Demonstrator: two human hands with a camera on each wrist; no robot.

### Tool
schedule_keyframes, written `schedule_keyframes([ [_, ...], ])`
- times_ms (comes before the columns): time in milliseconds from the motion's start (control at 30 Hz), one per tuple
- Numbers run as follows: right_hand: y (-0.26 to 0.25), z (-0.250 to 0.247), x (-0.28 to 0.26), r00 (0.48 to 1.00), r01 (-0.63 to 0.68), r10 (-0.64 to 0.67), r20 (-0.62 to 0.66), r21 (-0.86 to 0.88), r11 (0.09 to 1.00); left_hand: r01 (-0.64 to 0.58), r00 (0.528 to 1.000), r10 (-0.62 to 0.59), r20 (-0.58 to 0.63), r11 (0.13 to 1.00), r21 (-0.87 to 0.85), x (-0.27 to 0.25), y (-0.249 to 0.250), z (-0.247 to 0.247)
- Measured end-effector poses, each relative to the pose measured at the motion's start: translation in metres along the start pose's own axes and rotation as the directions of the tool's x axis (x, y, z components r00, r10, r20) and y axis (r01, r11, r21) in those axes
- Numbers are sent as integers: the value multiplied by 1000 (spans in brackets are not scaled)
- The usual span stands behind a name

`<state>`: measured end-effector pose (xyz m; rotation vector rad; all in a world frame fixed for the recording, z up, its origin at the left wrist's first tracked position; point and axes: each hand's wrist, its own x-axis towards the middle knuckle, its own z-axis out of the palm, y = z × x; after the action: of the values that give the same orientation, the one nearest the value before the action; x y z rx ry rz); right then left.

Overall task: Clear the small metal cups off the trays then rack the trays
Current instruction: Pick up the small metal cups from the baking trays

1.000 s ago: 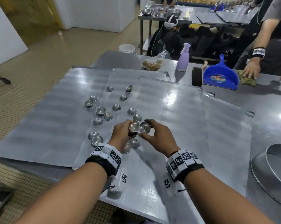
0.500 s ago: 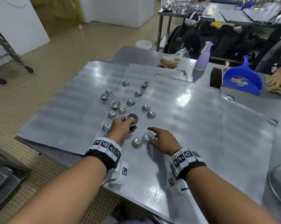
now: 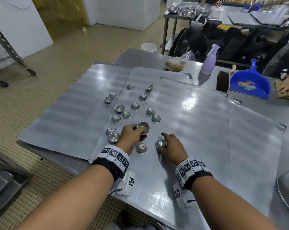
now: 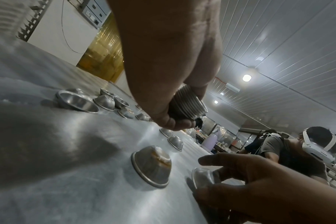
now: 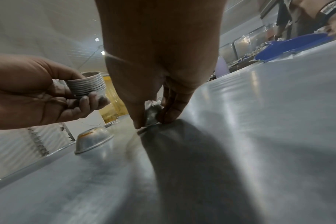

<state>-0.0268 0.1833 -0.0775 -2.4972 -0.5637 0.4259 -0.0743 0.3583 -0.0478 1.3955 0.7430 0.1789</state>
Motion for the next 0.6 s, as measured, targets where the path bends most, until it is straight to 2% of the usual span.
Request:
schedule_keyframes([
  [200,12,-8,-2,996,-28,35,-86,82,996,23,1000,-23,8,1000,20,-1,-5,7],
  [367,18,-11,-4,996,-37,41,-78,59,998,37,999,-38,12,998,40,-2,-8,7],
  [600,19,-12,-12,994,-46,58,-98,116,992,34,998,-36,41,998,54,-4,-8,11],
])
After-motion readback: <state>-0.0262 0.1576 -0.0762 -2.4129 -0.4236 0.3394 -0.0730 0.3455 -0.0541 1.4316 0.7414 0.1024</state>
